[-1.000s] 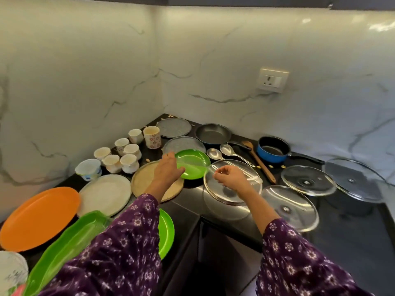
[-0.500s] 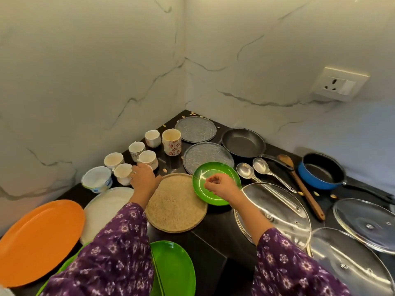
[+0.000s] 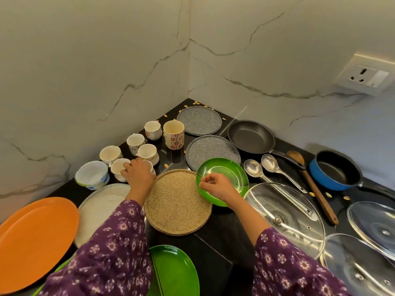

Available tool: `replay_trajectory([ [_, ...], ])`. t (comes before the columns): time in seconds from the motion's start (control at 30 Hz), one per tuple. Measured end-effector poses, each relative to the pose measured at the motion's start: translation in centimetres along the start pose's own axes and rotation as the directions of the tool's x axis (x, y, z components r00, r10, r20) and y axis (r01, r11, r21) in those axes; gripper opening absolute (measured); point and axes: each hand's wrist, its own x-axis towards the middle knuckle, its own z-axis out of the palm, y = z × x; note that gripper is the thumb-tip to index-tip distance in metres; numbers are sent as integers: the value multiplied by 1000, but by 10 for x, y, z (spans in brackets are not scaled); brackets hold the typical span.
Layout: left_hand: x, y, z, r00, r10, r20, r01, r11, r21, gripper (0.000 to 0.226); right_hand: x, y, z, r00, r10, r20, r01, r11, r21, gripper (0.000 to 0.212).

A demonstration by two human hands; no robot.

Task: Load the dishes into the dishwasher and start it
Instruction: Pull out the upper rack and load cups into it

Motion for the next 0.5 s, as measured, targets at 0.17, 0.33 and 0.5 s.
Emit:
replay_trajectory([
  [0.17,-4,2,-6,999,28,-33,-27,1000,14,71,-4,6,-5,1000,11,-17,-10,1000,22,17],
  [0.33,-23,17,-23,972,165,-164,-198,957,-211,70,-20,14,-16,998,-5,-58,5,1000,4,14],
  [0.5,-61,65,-47,933,319,-168,-360,831,-424,72,-59,31,-40,993,0,-117,6,999,47,16],
])
